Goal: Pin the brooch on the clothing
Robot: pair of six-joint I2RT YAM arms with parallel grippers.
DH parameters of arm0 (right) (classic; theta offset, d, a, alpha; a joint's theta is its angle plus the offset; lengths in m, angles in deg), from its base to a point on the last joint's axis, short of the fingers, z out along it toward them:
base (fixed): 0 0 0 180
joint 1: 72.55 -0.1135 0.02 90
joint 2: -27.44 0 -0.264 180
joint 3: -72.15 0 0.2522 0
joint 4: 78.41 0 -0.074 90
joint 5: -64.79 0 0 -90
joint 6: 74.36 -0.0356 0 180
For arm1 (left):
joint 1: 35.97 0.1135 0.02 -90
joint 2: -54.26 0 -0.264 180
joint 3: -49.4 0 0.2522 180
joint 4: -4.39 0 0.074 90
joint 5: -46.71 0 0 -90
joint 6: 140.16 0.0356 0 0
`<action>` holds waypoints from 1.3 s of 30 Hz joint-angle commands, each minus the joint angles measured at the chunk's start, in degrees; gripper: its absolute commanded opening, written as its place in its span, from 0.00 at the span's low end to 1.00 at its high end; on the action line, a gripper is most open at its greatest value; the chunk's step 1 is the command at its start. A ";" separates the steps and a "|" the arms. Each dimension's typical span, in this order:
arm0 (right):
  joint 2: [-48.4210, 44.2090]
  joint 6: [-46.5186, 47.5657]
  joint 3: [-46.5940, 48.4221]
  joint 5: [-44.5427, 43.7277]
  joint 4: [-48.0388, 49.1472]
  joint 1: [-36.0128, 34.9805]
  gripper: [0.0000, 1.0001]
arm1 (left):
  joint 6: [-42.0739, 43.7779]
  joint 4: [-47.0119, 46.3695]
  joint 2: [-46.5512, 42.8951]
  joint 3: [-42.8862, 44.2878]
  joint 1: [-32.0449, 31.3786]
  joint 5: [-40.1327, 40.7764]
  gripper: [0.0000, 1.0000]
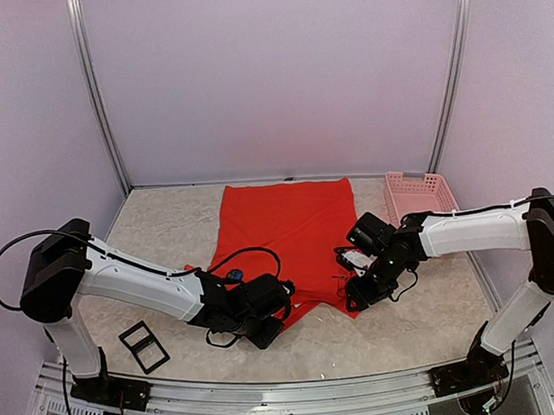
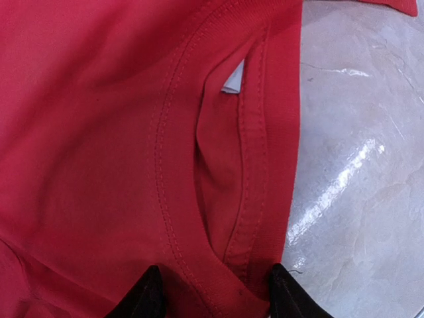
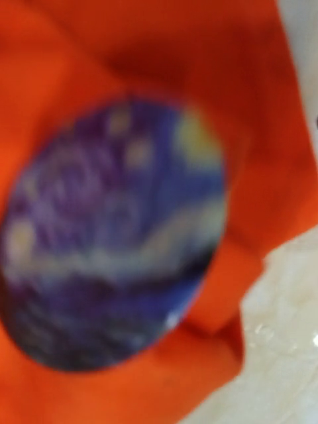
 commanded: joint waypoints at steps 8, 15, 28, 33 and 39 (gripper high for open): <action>5.70 -2.06 -4.60 -3.23 -0.08 -0.34 0.00 | -2.14 2.27 -1.36 -2.48 -0.01 -1.93 0.00; -4.74 -2.76 -3.87 1.49 -16.78 0.71 0.00 | -3.45 9.18 -8.24 -4.00 -0.01 -10.87 0.00; -11.94 0.90 -0.57 13.68 -41.39 4.14 0.00 | -2.63 23.89 -17.64 -5.87 -1.50 -22.45 0.00; -10.09 1.36 -0.34 10.01 -41.26 4.78 0.00 | -0.10 23.28 -19.15 -7.93 -2.38 -26.54 0.08; -6.76 1.99 10.03 6.24 -40.49 9.29 0.24 | 7.10 25.37 -20.53 0.72 -1.55 -31.05 0.55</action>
